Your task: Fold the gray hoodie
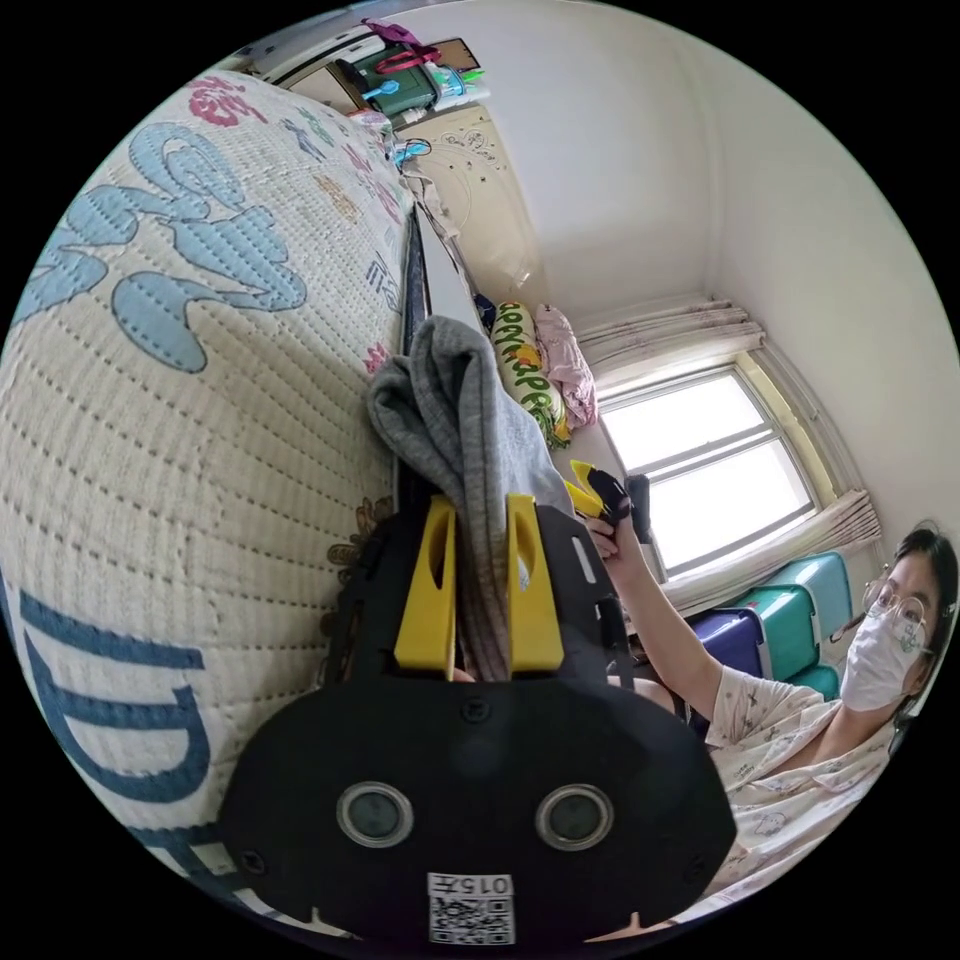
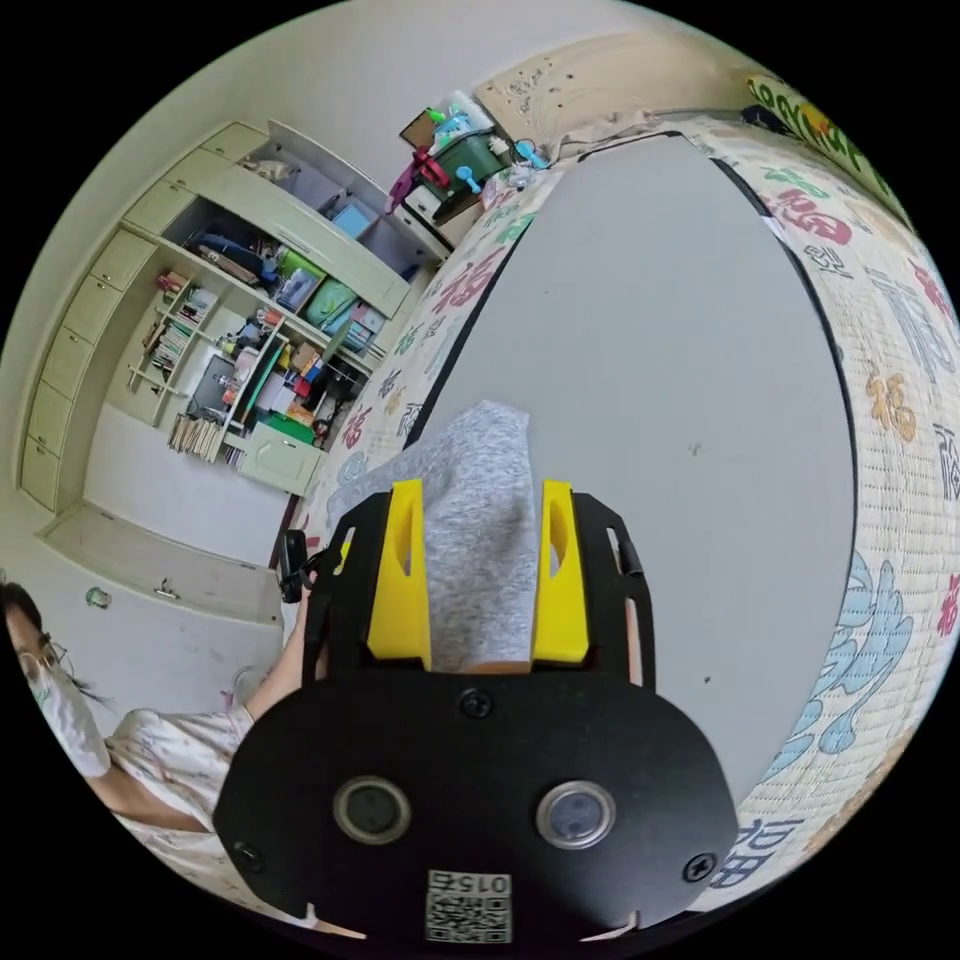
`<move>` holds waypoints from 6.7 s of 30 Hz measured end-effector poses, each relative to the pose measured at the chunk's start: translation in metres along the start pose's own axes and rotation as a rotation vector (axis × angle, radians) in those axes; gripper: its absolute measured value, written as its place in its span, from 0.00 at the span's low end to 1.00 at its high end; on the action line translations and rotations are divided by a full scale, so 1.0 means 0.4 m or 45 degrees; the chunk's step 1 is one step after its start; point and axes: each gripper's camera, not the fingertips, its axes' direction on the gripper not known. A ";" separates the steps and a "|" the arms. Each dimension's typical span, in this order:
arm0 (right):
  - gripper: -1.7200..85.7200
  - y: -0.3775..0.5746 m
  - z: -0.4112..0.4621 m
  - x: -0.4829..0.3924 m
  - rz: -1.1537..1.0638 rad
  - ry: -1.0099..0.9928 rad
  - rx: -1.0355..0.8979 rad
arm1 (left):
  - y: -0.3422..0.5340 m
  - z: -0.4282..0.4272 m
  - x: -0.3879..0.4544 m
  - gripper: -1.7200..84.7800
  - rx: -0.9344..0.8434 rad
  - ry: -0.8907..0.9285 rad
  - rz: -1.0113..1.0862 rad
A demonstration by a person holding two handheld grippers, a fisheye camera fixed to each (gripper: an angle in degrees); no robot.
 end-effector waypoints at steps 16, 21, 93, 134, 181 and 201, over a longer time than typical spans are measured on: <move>0.15 -0.053 0.139 -0.126 -0.156 0.363 -0.221 | 0.002 0.010 0.044 0.10 -0.006 0.015 -0.030; 0.15 0.044 0.084 -0.114 -0.088 0.332 -0.135 | 0.008 0.020 0.052 0.10 -0.012 0.030 -0.036; 0.14 0.577 -0.323 -0.017 0.015 0.232 -0.076 | -0.047 0.083 0.085 0.09 -0.072 0.105 -0.038; 0.14 1.022 0.123 -0.325 -0.079 0.413 -0.126 | -0.073 -0.022 -0.094 0.09 0.025 0.097 0.025; 0.10 1.103 -0.172 -1.200 -0.297 -0.159 0.502 | 0.474 -0.343 -0.241 0.06 0.170 0.145 1.119; 0.10 1.123 -0.606 -0.847 -0.044 0.975 0.848 | 0.524 0.699 -0.352 0.07 -0.338 0.754 0.932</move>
